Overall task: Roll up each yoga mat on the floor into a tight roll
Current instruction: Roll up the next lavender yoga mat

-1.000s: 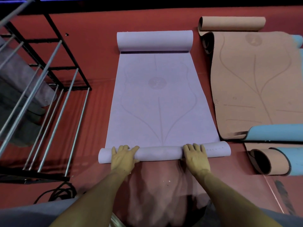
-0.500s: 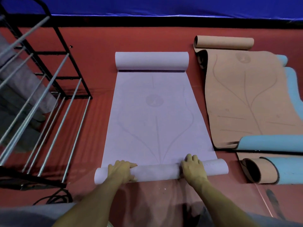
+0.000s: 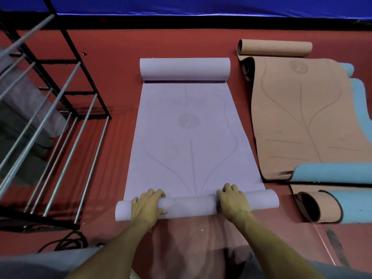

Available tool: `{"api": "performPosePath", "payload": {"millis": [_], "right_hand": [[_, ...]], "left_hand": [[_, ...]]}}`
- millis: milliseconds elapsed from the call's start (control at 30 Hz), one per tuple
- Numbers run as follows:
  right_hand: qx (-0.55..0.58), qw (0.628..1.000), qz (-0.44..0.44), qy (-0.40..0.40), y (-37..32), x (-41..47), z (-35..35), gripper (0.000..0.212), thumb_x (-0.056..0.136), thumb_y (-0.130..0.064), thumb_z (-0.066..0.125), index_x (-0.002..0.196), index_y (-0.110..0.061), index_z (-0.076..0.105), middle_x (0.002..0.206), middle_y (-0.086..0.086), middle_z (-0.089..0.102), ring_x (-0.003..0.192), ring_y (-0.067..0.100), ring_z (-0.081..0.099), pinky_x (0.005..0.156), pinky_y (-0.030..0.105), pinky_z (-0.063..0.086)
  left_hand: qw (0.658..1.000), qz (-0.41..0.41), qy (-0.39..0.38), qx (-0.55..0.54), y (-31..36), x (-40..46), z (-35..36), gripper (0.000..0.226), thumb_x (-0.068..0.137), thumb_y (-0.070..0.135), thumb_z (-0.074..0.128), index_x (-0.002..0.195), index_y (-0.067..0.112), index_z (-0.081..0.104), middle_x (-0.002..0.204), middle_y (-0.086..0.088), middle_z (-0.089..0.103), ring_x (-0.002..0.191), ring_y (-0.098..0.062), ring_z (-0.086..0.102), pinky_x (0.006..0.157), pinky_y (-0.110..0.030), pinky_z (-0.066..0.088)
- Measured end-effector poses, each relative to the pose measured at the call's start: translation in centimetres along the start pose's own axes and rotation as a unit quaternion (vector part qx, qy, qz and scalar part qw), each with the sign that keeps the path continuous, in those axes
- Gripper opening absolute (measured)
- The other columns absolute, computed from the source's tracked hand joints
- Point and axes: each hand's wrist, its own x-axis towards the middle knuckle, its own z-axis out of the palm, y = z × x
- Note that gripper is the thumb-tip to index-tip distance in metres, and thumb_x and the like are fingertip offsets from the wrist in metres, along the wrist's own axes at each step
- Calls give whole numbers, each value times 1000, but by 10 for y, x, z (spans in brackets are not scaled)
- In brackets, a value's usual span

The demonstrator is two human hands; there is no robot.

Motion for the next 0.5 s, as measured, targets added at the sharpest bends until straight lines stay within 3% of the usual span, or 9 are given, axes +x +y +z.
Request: {"api": "performPosePath", "payload": {"millis": [67, 133, 200, 267, 300, 367, 433, 500], "right_hand": [[18, 1000, -21, 1, 0, 1, 5, 30, 86, -27, 69, 113, -16, 60, 117, 5, 52, 109, 29, 50, 72, 37, 45], [40, 999, -21, 3, -1, -1, 4, 44, 85, -36, 72, 121, -18, 54, 116, 3, 53, 110, 28, 50, 73, 37, 47], [42, 999, 2, 25, -5, -3, 3, 45, 79, -18, 76, 120, -19, 57, 103, 2, 59, 96, 27, 56, 62, 37, 49], [27, 999, 6, 33, -9, -3, 4, 51, 55, -5, 87, 99, -20, 65, 80, 1, 59, 71, 25, 56, 47, 34, 33], [22, 998, 9, 50, -9, -2, 5, 51, 50, -3, 88, 93, -20, 66, 76, 1, 58, 68, 25, 56, 48, 33, 29], [23, 998, 12, 56, -9, -2, 9, 40, 71, -5, 77, 105, -21, 65, 95, 3, 64, 86, 28, 58, 63, 35, 41], [36, 995, 29, 84, -9, -2, 14, 38, 77, -4, 68, 111, -21, 69, 109, 9, 64, 95, 33, 56, 82, 41, 49], [48, 995, 51, 72, -10, -5, 16, 38, 73, -3, 71, 108, -19, 74, 105, 10, 62, 88, 33, 55, 80, 42, 53]], "left_hand": [[999, -19, -24, -6, 4, 8, -10, 38, 80, 49, 78, 112, 43, 57, 108, 15, 53, 108, -13, 57, 98, -39, 35], [999, -31, -41, -4, 6, 15, -12, 37, 81, 48, 78, 113, 44, 60, 108, 14, 53, 111, -14, 56, 99, -39, 36], [999, -28, -43, 14, 5, 17, -10, 38, 82, 50, 77, 117, 45, 62, 114, 13, 52, 116, -15, 50, 100, -37, 36], [999, -17, -35, 38, 6, 19, -10, 40, 83, 52, 74, 121, 45, 66, 123, 11, 50, 120, -17, 45, 102, -37, 36], [998, -11, -35, 55, 7, 21, -11, 40, 83, 53, 72, 122, 45, 67, 126, 10, 50, 121, -17, 44, 103, -38, 36], [996, -3, -41, 81, 9, 23, -14, 42, 86, 54, 71, 127, 44, 67, 129, 8, 51, 124, -19, 45, 105, -40, 37], [997, -10, -34, 68, 10, 23, -15, 41, 89, 51, 69, 128, 43, 62, 126, 8, 56, 121, -19, 50, 100, -40, 40], [999, -12, -11, 41, 10, 20, -12, 35, 91, 47, 69, 123, 39, 57, 121, 9, 61, 115, -19, 54, 93, -38, 42]]}}
